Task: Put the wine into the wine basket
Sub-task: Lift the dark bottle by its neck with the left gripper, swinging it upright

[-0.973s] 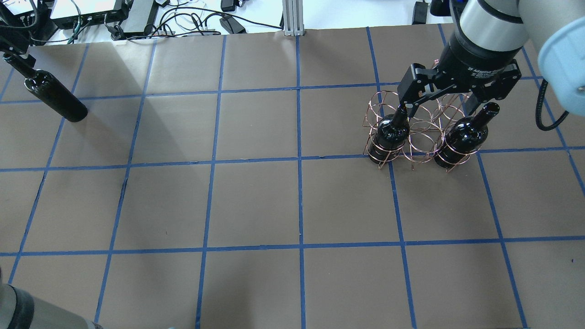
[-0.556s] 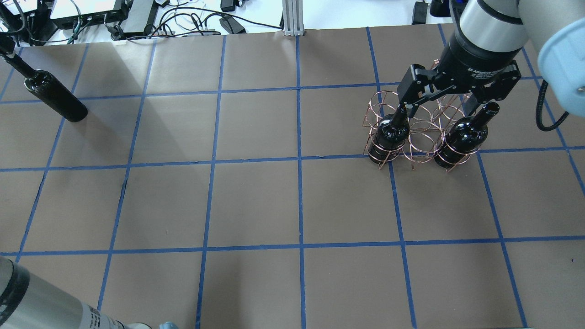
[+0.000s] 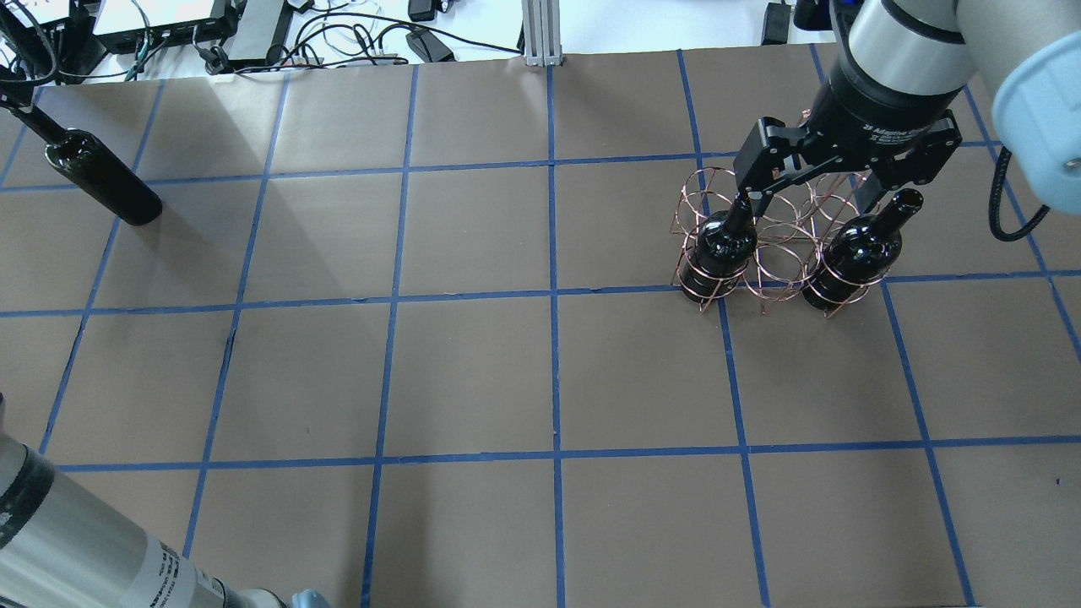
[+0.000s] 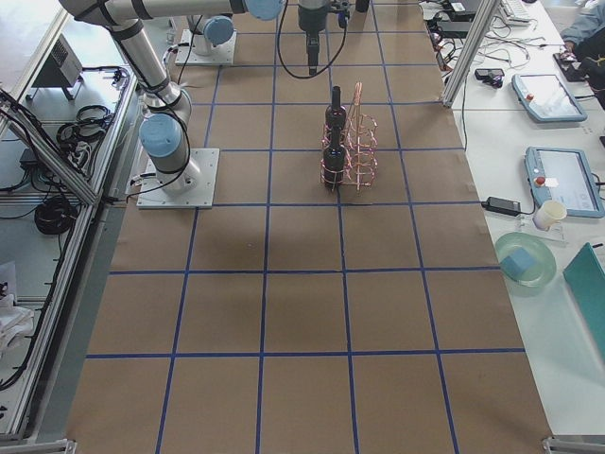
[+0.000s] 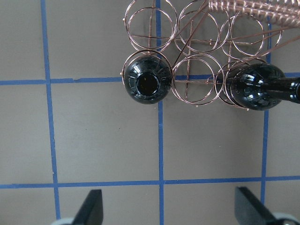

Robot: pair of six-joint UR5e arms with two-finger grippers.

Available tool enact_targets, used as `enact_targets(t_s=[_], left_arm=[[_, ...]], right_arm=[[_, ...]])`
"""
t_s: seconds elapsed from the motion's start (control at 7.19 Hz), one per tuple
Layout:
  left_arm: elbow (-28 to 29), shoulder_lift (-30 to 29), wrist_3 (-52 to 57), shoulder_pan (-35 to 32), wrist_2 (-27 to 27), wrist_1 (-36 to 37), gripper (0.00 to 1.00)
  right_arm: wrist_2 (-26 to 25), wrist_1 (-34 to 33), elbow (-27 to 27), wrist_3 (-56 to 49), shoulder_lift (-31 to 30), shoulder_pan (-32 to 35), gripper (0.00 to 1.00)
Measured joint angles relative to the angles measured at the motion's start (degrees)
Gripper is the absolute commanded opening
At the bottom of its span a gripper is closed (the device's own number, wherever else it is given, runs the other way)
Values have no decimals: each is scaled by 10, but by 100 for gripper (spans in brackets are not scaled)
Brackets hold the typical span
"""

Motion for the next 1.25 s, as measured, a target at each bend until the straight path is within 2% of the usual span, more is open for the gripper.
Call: enact_targets(t_s=[0.42,0.56,0.7,0.97,1.11,1.25], left_arm=[[1,-18,-24,0,-19,25,100],[1,-22,-25,-1,-26,32,90],[1,-26,-27,-3,-34,37,89],[0,-31,-29,-6,-40,40,76],[-1,-32,-27,-6,-38,40,75],[-2,-32,-26,-6,-37,39,70]], right_arm=[[0,0,0,0,0,0,100],[0,0,0,0,0,0,100],[0,0,0,0,0,0,100],[-1,0,0,0,0,0,100],[-1,1,0,0,0,0,100],[-1,1,0,0,0,0,100]])
